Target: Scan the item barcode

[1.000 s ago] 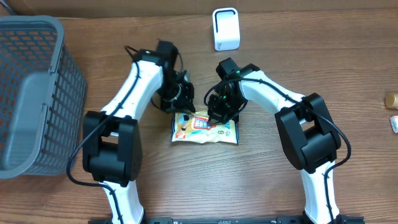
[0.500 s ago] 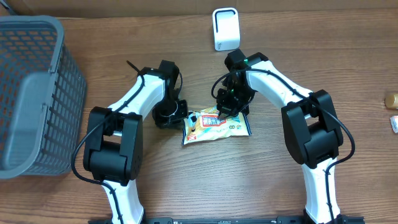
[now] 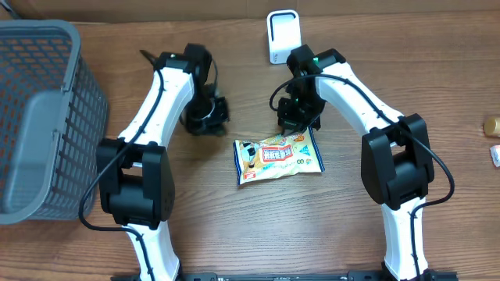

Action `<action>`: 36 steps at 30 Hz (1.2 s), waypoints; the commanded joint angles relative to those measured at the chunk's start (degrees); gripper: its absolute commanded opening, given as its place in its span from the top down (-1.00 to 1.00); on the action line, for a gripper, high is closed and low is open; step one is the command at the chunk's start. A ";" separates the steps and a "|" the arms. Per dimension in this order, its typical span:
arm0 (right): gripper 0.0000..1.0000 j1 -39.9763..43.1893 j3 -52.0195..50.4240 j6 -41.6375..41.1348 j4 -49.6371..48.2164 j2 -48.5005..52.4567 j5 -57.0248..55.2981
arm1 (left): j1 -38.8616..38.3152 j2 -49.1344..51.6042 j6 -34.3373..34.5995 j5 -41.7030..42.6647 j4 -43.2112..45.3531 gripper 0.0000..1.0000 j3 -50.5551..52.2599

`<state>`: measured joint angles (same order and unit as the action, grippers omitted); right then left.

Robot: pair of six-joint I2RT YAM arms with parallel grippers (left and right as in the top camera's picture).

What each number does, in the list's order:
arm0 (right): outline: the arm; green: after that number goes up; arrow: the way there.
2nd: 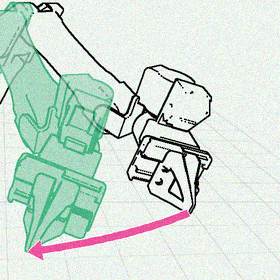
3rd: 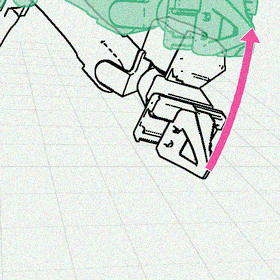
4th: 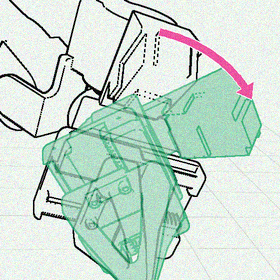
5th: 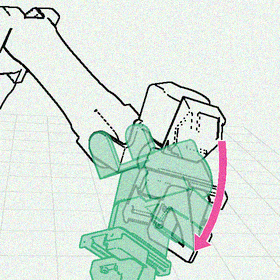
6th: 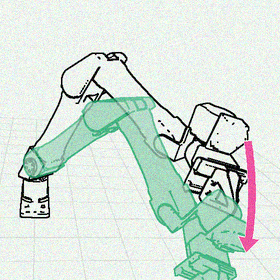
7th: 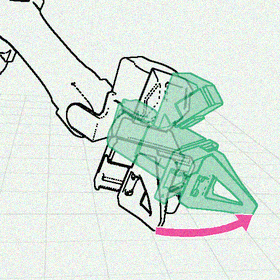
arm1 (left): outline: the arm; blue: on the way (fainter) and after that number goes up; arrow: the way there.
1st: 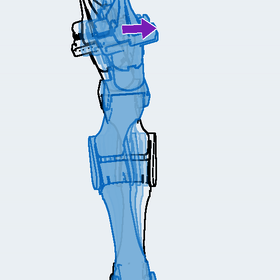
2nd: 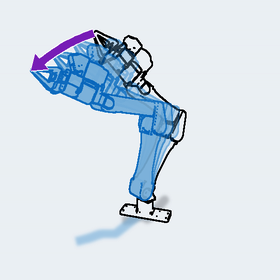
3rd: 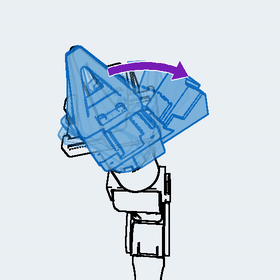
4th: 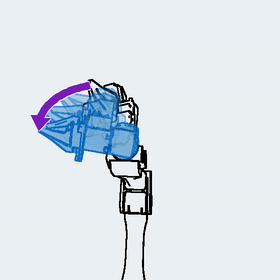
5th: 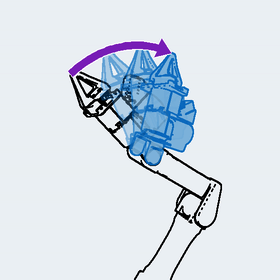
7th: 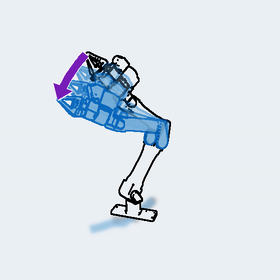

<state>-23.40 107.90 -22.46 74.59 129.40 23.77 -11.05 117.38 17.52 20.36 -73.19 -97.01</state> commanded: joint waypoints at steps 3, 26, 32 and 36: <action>0.93 2.84 1.90 0.50 2.23 -0.31 0.28 | -6.62 0.28 -2.27 12.74 2.21 0.92 3.87; 0.93 2.62 -13.00 -0.04 -2.10 -0.31 -8.28 | -0.13 0.35 6.23 -9.09 11.69 0.92 19.08; 0.93 4.04 -4.55 1.97 3.52 -0.50 -8.31 | 1.07 0.02 4.63 -7.21 6.80 0.92 12.61; 0.93 3.93 2.95 2.75 10.62 -0.57 -7.67 | 0.15 -0.22 2.36 -4.63 0.66 0.92 4.72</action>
<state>-19.14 104.62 -20.80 82.50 129.36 17.34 -10.07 117.69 22.24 14.76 -70.08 -85.43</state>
